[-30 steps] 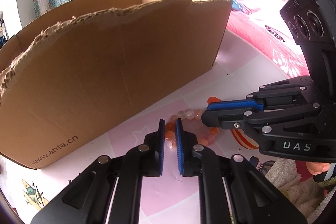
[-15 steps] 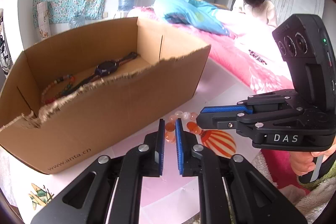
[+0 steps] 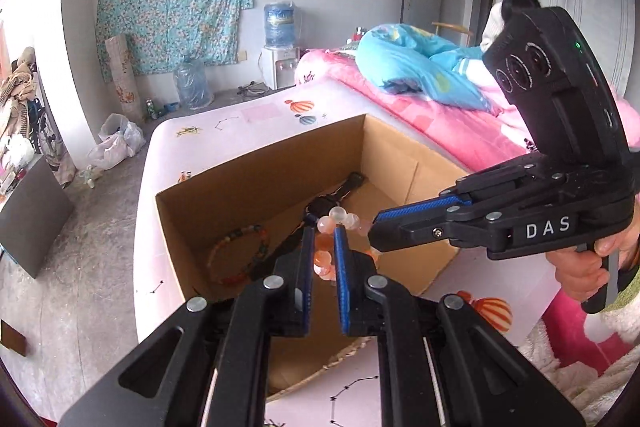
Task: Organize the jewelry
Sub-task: 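Carry the bead bracelet into the box and open the right gripper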
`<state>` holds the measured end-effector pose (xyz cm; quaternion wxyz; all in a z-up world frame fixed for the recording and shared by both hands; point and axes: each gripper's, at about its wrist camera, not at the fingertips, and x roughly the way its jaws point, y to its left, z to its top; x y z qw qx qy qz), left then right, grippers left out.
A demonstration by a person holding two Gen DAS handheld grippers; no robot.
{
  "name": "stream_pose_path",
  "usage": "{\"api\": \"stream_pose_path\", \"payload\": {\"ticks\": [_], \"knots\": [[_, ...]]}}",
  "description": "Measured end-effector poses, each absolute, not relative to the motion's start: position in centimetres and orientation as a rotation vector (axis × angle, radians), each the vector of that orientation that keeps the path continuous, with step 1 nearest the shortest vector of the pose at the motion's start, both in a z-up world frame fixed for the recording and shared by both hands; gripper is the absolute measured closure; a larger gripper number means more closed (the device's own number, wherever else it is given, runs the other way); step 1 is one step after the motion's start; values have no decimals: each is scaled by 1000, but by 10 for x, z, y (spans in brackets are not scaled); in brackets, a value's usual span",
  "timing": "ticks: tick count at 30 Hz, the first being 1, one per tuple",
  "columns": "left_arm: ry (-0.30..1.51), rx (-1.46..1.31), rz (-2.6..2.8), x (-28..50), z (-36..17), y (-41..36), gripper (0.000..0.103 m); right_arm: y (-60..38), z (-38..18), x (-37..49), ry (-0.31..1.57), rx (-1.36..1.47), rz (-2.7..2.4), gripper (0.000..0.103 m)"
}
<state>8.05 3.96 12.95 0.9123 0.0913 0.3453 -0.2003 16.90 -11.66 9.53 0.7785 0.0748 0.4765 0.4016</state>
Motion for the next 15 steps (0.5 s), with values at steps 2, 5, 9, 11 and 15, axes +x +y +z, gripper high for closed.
{"api": "stream_pose_path", "payload": {"ticks": [2, 5, 9, 11, 15], "knots": [[779, 241, -379, 98, 116, 43, 93, -102, 78, 186, 1131, 178, 867, 96], [871, 300, -355, 118, 92, 46, 93, -80, 56, 204, 1259, 174, 833, 95], [956, 308, -312, 133, 70, 51, 79, -78, 46, 209, 1324, 166, 804, 92], [950, 283, -317, 131, 69, 55, 74, -87, 53, 207, 1311, 192, 806, 92], [904, 247, -307, 119, 81, 63, 69, -115, 75, 196, 1219, 231, 813, 92]]}}
